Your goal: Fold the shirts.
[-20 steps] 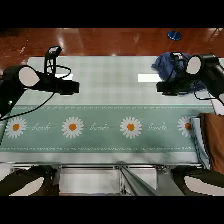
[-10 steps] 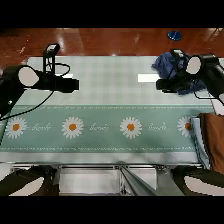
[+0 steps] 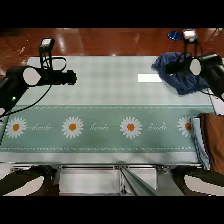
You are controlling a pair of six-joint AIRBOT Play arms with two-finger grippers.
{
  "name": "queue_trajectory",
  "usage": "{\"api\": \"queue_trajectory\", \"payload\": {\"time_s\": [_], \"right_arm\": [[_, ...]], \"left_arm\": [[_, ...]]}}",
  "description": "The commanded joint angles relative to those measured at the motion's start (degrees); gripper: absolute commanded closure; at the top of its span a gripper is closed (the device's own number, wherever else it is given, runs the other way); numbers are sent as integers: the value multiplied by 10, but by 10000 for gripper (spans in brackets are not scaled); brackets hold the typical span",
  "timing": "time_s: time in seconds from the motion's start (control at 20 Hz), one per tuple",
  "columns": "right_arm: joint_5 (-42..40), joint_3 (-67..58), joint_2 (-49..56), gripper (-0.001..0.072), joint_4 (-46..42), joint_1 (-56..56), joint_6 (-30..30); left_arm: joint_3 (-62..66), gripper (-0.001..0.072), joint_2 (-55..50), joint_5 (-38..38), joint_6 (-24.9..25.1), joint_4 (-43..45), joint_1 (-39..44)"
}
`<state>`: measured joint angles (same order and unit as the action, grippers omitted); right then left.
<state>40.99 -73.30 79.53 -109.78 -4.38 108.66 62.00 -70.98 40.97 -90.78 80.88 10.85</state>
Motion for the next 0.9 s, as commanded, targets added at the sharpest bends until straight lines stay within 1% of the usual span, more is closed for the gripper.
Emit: {"api": "queue_trajectory", "payload": {"time_s": [0.0, 0.05, 0.15, 0.2, 0.3, 0.5, 0.6, 0.65, 0.7, 0.75, 0.85], "right_arm": [[-65, -49, 50, 300, -70, 82, 86], [-43, -76, 81, 306, -20, 104, 44], [-8, -129, 147, 306, 98, 142, -57], [14, -153, 179, 306, 134, 155, -91], [57, -188, 231, 306, 170, 169, -102], [106, -193, 280, 306, 181, 170, -102], [122, -193, 295, 308, 217, 167, -102], [126, -193, 297, 363, 242, 165, -102], [135, -198, 295, 576, 269, 164, -110], [154, -210, 293, 689, 303, 163, -138], [212, -257, 286, 689, 362, 163, -177]], "left_arm": [[0, 197, -5, 26, 0, 19, -39], [0, 198, -5, 38, 0, 19, -47], [0, 198, -6, 77, 0, 19, -57], [0, 199, -8, 103, 0, 19, -60], [0, 198, -13, 132, 0, 19, -66], [-1, 198, -21, 115, 0, 19, -78], [2, 198, -18, 127, -6, 11, -81], [10, 198, -14, 154, -5, 10, -81], [23, 198, -9, 188, 3, 12, -82], [35, 199, -2, 227, 21, 16, -88], [45, 199, 23, 302, 45, 17, -113]]}}
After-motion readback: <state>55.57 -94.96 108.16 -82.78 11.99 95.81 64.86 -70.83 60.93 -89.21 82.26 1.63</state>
